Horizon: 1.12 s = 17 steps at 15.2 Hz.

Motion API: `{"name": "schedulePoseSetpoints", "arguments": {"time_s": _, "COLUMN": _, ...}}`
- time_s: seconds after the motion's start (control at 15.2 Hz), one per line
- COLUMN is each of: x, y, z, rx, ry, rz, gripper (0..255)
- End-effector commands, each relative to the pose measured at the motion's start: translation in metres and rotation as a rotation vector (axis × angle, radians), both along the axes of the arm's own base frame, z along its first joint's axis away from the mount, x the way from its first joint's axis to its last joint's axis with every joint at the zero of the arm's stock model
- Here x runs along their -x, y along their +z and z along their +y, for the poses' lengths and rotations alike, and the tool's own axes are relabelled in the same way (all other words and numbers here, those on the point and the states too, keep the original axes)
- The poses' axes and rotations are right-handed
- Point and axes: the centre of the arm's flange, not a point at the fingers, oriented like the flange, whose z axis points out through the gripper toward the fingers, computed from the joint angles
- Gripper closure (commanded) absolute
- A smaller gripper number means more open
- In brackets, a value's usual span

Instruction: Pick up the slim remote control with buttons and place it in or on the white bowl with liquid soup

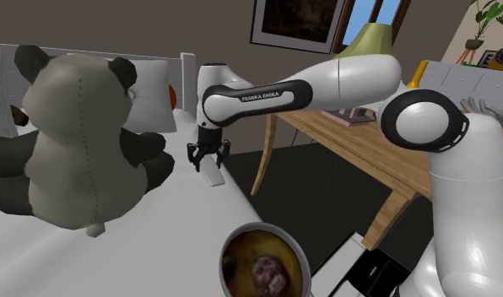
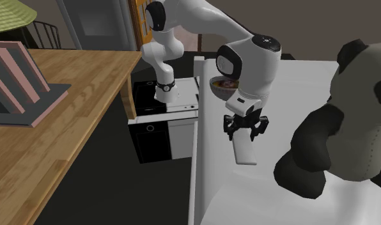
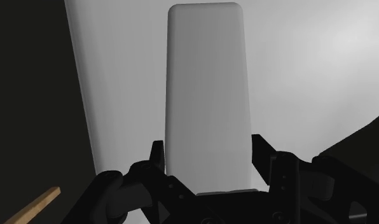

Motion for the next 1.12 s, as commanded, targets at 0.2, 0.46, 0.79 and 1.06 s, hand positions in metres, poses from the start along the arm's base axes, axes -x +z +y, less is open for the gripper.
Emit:
{"name": "schedulePoseSetpoints", "arguments": {"time_s": 0.2, "x": 0.0, "y": 0.026, "z": 0.0, "rx": 0.0, "ry": 0.0, "rz": 0.0, "gripper": 255}}
{"name": "schedulePoseSetpoints", "arguments": {"time_s": 0.46, "x": 0.0, "y": 0.047, "z": 0.0, "rx": 0.0, "ry": 0.0, "rz": 0.0, "gripper": 255}}
{"name": "schedulePoseSetpoints", "arguments": {"time_s": 0.79, "x": 0.0, "y": 0.073, "z": 0.0, "rx": 0.0, "ry": 0.0, "rz": 0.0, "gripper": 255}}
{"name": "schedulePoseSetpoints", "arguments": {"time_s": 1.06, "x": 0.013, "y": 0.086, "z": 0.003, "rx": 0.0, "ry": 0.0, "rz": 0.0, "gripper": 255}}
